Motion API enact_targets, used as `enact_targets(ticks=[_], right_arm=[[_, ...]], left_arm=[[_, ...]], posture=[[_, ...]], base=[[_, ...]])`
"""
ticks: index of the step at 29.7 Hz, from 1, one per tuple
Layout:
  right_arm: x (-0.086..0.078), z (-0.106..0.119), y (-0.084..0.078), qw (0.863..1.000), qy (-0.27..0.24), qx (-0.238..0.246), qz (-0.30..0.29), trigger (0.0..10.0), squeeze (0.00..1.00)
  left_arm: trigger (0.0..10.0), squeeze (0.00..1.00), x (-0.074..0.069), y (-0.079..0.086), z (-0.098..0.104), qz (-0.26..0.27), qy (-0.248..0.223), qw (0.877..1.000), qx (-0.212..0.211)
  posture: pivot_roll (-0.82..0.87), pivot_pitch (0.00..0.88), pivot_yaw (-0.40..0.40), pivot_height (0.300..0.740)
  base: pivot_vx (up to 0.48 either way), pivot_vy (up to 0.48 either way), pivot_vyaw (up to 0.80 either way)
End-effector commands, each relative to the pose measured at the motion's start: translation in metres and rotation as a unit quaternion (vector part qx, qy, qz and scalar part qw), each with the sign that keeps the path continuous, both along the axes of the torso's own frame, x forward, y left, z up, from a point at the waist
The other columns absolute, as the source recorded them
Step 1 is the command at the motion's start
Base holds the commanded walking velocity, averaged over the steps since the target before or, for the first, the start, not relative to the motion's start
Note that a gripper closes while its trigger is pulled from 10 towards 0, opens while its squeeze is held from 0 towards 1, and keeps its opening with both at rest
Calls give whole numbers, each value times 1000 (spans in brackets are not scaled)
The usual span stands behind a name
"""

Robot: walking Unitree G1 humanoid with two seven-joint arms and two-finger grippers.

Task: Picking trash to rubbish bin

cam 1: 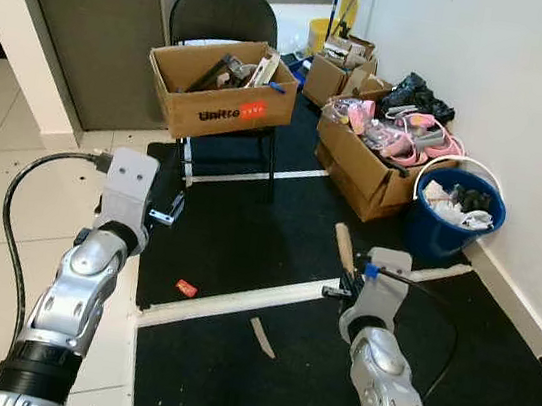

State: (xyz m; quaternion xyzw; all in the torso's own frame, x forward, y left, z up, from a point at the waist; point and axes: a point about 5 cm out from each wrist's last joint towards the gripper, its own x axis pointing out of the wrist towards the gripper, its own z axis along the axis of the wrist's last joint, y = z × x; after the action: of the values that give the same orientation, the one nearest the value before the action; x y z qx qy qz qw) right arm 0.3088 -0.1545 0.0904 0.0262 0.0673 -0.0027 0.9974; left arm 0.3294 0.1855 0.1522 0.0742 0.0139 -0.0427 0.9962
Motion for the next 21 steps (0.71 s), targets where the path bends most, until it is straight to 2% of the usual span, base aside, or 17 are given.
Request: enact_targets(ticks=[1, 5, 21], right_arm=[[-4, -6, 2, 1000, 12, -6, 6, 10000, 0], [-3, -7, 2, 1000, 10, -6, 6, 10000, 0], [-4, -10, -2, 1000, 8, -10, 0, 10000, 0]], left_arm=[[10000, 0, -2, 5, -8, 11, 16, 1000, -8], [10000, 0, -1, 5, -6, 8, 14, 1000, -7], [10000, 0, 1, 3, -6, 3, 18, 1000, -6]], posture=[[17, 119, 77, 740], [16, 119, 77, 740], [17, 128, 76, 740]], base=[[0, 0, 0], [64, 0, 0], [345, 0, 0]])
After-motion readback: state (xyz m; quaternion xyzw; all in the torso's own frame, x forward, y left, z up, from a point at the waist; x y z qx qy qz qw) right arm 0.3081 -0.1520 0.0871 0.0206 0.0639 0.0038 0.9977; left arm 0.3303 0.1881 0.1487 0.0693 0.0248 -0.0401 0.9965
